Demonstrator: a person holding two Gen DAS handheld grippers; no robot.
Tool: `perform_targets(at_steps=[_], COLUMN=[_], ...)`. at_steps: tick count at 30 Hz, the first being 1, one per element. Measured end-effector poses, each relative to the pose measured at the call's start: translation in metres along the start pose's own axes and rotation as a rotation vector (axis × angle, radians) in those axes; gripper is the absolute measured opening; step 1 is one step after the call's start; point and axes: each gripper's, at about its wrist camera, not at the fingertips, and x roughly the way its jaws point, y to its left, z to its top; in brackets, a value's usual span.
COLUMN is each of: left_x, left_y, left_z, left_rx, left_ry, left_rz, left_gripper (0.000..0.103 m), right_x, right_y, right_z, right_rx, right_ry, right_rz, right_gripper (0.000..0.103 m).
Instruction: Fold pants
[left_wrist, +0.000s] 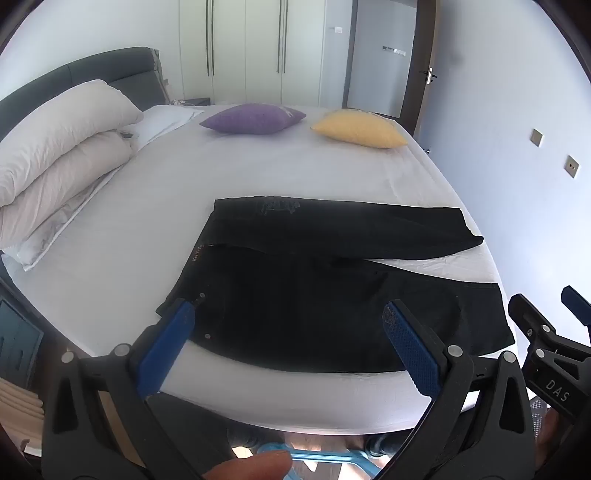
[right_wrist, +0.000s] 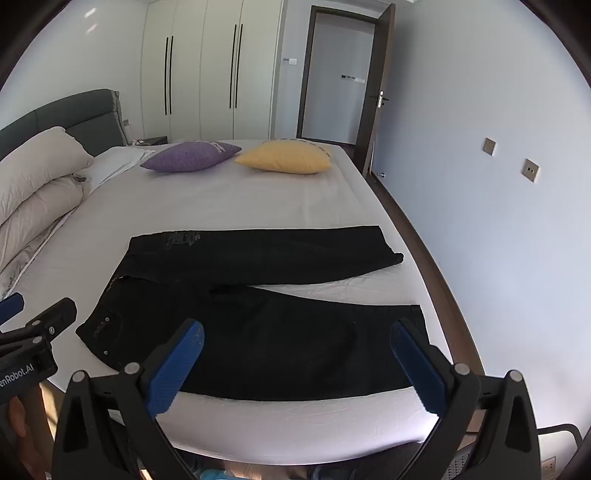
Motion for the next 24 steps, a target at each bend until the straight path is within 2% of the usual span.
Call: perform_targets(at_steps=[24], left_x=[0.0003], left_y=[0.0003], left_z=[-0.0003], left_rx=[-0.002], left_ry=[0.007], left_rz=[-0.007], left_gripper=[0.103], right_x=[0.0018], right_y=[-0.0013], right_z=[-0.0018], right_rx=[0.0], right_ry=[0.004], right_rz=[0.0], right_gripper=[0.103])
